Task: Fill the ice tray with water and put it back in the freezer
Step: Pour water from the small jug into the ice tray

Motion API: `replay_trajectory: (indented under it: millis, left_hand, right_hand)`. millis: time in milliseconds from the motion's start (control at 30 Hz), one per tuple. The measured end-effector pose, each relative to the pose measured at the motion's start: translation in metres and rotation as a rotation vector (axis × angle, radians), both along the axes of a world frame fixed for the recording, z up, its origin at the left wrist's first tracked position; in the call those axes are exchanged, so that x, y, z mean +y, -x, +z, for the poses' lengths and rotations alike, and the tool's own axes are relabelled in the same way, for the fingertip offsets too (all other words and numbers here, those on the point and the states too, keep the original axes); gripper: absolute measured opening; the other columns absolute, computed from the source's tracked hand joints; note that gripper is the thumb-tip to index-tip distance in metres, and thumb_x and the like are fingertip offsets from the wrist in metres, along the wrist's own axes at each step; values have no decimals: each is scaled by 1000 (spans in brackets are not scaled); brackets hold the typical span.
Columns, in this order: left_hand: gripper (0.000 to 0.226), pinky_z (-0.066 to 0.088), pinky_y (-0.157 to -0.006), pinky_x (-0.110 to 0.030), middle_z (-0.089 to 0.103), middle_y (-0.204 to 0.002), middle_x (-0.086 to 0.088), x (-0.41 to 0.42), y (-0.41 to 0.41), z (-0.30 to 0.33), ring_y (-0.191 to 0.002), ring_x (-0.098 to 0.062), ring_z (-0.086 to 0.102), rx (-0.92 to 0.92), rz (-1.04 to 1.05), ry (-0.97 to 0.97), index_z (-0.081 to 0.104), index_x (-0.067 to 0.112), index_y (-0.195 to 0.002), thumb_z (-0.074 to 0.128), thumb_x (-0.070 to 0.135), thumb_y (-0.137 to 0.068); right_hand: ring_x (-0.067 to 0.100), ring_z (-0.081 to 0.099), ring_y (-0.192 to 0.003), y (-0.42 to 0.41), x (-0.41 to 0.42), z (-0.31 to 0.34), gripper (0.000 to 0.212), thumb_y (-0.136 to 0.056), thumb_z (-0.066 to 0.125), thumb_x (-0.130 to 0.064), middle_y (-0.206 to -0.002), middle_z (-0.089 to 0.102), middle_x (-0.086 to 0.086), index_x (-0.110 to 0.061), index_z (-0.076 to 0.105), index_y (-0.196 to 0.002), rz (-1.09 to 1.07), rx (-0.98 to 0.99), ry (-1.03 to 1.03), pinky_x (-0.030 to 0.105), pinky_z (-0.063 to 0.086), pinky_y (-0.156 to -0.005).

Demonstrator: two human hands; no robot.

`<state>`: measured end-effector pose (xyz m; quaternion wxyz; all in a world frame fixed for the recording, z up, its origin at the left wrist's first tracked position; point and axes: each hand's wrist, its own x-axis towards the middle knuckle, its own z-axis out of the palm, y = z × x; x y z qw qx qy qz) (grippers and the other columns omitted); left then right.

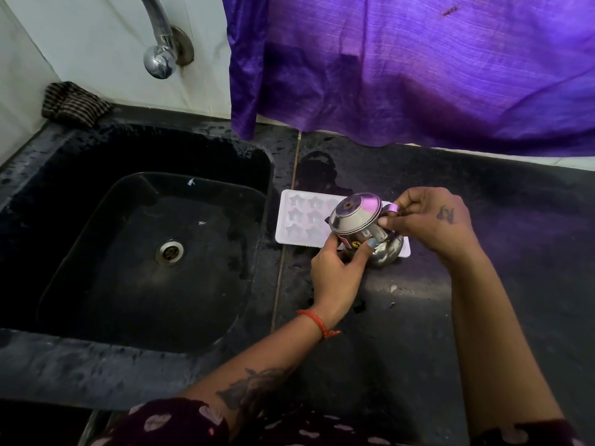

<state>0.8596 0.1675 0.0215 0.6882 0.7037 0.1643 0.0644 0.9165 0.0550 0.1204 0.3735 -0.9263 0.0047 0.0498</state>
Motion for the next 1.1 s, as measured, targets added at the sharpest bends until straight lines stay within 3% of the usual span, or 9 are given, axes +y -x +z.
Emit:
replay_trajectory:
  millis: [200, 567, 767, 967, 1100]
  left_hand:
    - [37, 53, -82, -21, 72, -98, 6, 0, 0, 1, -90, -4, 67, 6, 1, 5, 66, 17, -109, 72, 38, -80]
    - [32, 45, -70, -2, 68, -89, 13, 2, 2, 5, -86, 0, 65, -3, -10, 1, 66, 17, -108, 71, 35, -82]
    - [32, 46, -71, -3, 67, -88, 15, 2, 3, 5, -85, 1, 65, -5, -13, 1, 65, 18, -108, 71, 35, -82]
    - [30, 52, -81, -17, 70, -90, 12, 1, 2, 4, -87, -1, 66, 16, -3, 3, 66, 20, -105, 72, 37, -80]
    - [31, 50, -80, -14, 69, -91, 13, 2, 3, 5, -88, -1, 66, 15, -15, 9, 65, 20, -107, 71, 36, -81]
  right_hand:
    - [19, 70, -72, 0, 2, 3, 18, -68, 84, -20, -65, 72, 1, -14, 68, -73, 1, -1, 21, 46, 56, -80]
    - [19, 70, -73, 0, 5, 4, 18, -68, 83, -23, -66, 72, 1, -15, 68, -73, 4, 6, 56, 47, 56, -80]
    - [20, 71, -74, 0, 5, 6, 18, -68, 83, -22, -68, 72, 3, -14, 68, -74, -2, 11, 58, 46, 56, -80]
    - [21, 70, -72, 1, 5, 6, 18, -69, 83, -22, -67, 72, 3, -14, 67, -74, 13, -9, 76, 45, 56, -79]
    - [20, 70, -73, 2, 5, 6, 18, -69, 83, -23, -67, 72, 3, -14, 67, -74, 13, -6, 76, 45, 56, -79]
